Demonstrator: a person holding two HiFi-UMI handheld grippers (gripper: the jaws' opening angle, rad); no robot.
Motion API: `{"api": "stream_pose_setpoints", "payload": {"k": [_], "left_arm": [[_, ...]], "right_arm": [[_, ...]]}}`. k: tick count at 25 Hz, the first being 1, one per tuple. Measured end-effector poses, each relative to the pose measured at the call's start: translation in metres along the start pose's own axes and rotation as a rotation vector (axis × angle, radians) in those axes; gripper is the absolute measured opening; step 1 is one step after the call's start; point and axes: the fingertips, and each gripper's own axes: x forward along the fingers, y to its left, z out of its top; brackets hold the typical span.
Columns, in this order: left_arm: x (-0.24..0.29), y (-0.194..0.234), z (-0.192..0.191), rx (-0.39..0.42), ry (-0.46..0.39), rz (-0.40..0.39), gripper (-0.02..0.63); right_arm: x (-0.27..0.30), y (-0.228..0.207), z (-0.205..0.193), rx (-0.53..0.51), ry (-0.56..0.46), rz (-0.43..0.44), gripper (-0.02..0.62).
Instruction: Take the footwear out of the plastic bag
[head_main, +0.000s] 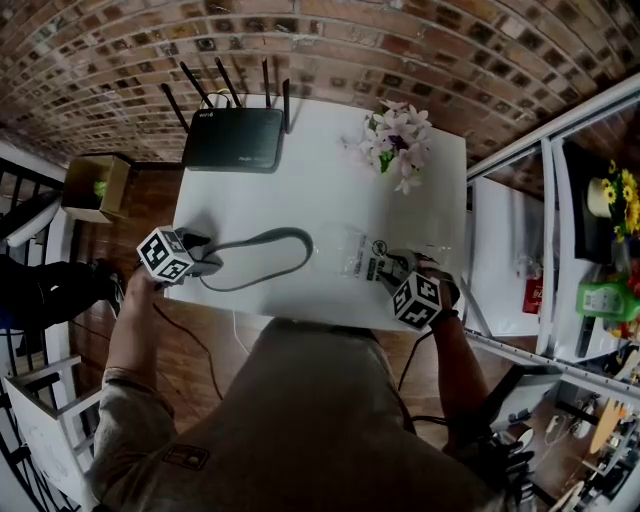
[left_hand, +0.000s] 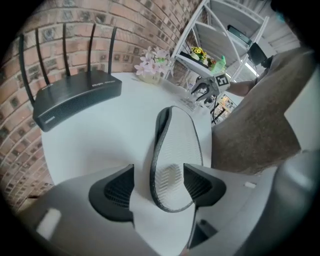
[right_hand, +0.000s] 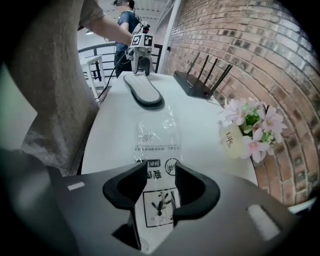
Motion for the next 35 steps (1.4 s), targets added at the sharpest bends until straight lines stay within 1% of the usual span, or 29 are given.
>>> {"api": "stream_pose_setpoints", "payload": {"k": [3,6,8,11,15,17,19,21,24,27,29,32,35], "left_arm": [[-0.013,0.003,0.008,-0.020,-0.096,0.055,0.288],[-0.027,0.001,0.025,-0.036,-0.226,0.123,0.288],[-0.034,-0.004,0.037,-0.042,-0.307,0.156,0.276],[-0.037,-0.019,0.052,-0.037,-0.405,0.201,0.192],[-0.038,-0.057,0.080,-0.037,-0.562,0.228,0.033],[-0.035,-0.080,0.096,-0.046,-0.637,0.220,0.007],[-0.030,-0.103,0.110,-0.058,-0.695,0.202,0.003],[-0.021,-0.129,0.122,-0.061,-0.732,0.182,0.002],[-0.006,-0.168,0.138,-0.045,-0.758,0.161,0.002],[0.006,-0.205,0.152,-0.036,-0.787,0.137,0.002],[0.014,-0.227,0.159,-0.039,-0.803,0.122,0.002],[0.027,-0.264,0.165,-0.049,-0.820,0.103,0.002],[0.033,-0.298,0.163,-0.063,-0.842,0.107,0.002]], "right_arm": [[-0.005,-0.004,0.008,0.037,-0.056,-0.048,0.184],[-0.012,-0.005,0.018,0.081,-0.113,-0.090,0.164],[-0.017,-0.004,0.024,0.100,-0.150,-0.115,0.145],[-0.026,-0.003,0.033,0.127,-0.207,-0.152,0.101],[-0.039,0.001,0.043,0.198,-0.306,-0.189,0.029],[-0.047,0.003,0.047,0.239,-0.363,-0.200,0.015],[-0.056,0.006,0.048,0.282,-0.424,-0.206,0.015],[-0.067,0.012,0.047,0.319,-0.477,-0.211,0.015],[-0.089,0.026,0.045,0.356,-0.540,-0.215,0.015],[-0.107,0.044,0.044,0.396,-0.610,-0.179,0.014],[-0.117,0.057,0.041,0.402,-0.640,-0.159,0.014],[-0.136,0.078,0.032,0.418,-0.685,-0.143,0.014],[-0.155,0.098,0.022,0.463,-0.741,-0.126,0.014]]}}
